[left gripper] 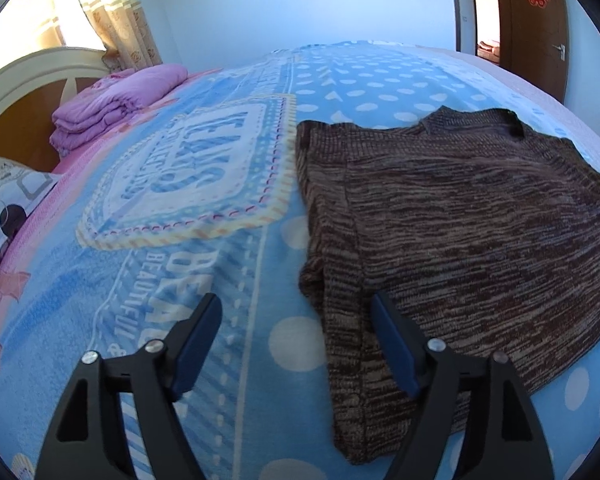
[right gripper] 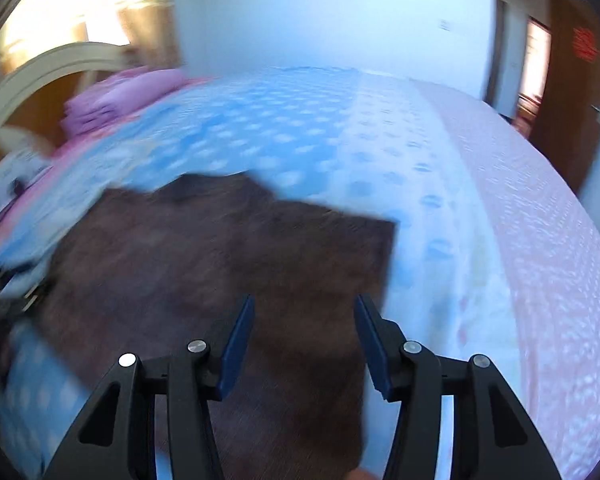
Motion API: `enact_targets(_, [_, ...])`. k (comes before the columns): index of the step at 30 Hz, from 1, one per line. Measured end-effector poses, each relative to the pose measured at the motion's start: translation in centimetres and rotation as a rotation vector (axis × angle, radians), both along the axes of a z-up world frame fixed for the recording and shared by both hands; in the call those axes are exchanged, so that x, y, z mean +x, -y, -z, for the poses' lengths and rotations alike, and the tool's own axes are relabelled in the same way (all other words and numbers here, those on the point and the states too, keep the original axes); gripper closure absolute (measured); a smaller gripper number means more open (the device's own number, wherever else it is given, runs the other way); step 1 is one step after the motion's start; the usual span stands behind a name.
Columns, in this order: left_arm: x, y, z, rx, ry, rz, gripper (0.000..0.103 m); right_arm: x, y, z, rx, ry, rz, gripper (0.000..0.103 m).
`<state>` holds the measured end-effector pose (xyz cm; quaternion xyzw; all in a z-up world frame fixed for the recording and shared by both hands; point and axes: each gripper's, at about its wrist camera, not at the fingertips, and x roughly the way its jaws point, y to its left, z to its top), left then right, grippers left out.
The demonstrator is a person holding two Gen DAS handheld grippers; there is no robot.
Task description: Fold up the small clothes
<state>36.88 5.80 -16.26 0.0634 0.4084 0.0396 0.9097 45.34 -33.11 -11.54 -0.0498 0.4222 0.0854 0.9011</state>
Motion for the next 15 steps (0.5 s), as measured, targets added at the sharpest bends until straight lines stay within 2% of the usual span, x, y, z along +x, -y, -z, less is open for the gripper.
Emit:
enact_targets(1, [-0.1, -0.1, 0.0, -0.004, 0.001, -0.004, 0.02, 1.3, 0.2, 0.8, -0.012, -0.018, 0.02, 0.059])
enact_targets(3, [-0.2, -0.1, 0.0, -0.001, 0.002, -0.008, 0.017, 3.6, -0.2, 3.0, -0.101, -0.072, 0.026, 0.063])
enact_targets(4, [-0.2, -0.1, 0.1, 0.002, 0.002, -0.012, 0.016, 3.9, -0.2, 3.3, -0.137, -0.054, 0.044, 0.063])
enact_targets(6, [-0.1, -0.1, 0.1, -0.001, 0.002, -0.015, 0.015, 4.5, 1.5, 3.3, -0.142, -0.053, 0.156, 0.063])
enact_targets(8, [-0.1, -0.2, 0.2, -0.006, 0.001, -0.017, 0.015, 4.6, 2.9, 3.2, -0.113, -0.06, 0.211, 0.063])
enact_targets(12, [0.0, -0.6, 0.3, -0.032, -0.002, -0.021, 0.012, 2.3, 1.4, 1.8, -0.184, 0.001, 0.139, 0.063])
enact_targets(15, [0.0, -1.0, 0.2, -0.061, -0.005, -0.027, 0.011, -0.2, 0.1, -0.6, -0.137, 0.056, 0.09, 0.063])
